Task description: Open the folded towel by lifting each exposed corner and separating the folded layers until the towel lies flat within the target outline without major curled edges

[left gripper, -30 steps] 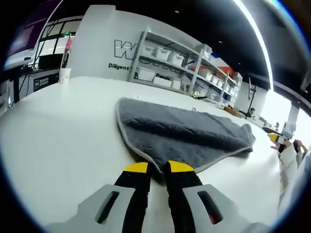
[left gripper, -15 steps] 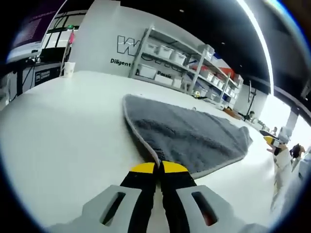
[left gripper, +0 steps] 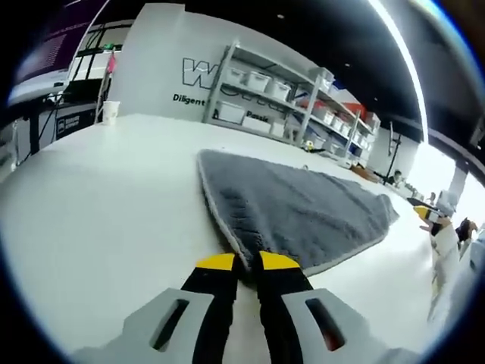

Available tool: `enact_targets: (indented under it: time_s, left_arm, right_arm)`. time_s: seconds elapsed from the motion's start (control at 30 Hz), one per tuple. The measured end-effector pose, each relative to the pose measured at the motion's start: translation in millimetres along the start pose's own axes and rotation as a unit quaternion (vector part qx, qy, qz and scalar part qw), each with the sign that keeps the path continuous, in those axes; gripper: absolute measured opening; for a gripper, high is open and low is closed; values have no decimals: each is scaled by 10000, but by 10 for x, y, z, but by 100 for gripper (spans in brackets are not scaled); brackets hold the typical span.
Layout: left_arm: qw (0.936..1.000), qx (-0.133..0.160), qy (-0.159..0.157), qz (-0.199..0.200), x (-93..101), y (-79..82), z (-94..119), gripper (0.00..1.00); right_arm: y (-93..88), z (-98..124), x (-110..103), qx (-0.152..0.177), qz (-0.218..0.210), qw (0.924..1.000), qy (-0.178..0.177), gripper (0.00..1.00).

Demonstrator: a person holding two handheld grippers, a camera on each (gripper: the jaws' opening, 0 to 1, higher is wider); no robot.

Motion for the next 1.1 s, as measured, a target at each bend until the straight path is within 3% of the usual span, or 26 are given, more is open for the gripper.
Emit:
enact_targets:
  time_s: [0.1,0.27,0.37,0.43,0.57,0.9,1.1]
  left_arm:
    - [9998,66,66,-191,12,43,34,19]
    - [9980,119,149,-602,77,143,69,39]
    - [9988,35,-32,-495,128,173,67,51]
    - [9991,153,-121,-380,159,212,73,60]
    - [9988,193,-80,-437,219,282,91,74]
    - [9976,59,-168,-668,357,362,82,92]
    - [9975,112,-210,-668,367,393,87,97]
  right_arm:
    - [2,1,6,6,-22,10000,-10,93]
    - [-11,-6,26,-33,-45,10000,-81,93]
    - [-20,-7,21,-60,-57,9999,-108,93]
    - [-21,-7,28,-64,-62,9999,-127,93]
    - [-34,-4,45,-85,-86,9998,-185,92]
    - [-62,12,114,-141,-161,9993,-307,92]
    - [-71,23,150,-170,-172,9990,-368,91]
Point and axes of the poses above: the point that each gripper's makers call its tool centre point, and the gripper's own axes: z roughly backward along the fingers, x roughly to its right, y roughly out of its top, the point moved 10 cm from there along z, roughly backward along the fingers, and after that the axes turned 8 degrees about -y, right-handed, at the moved point
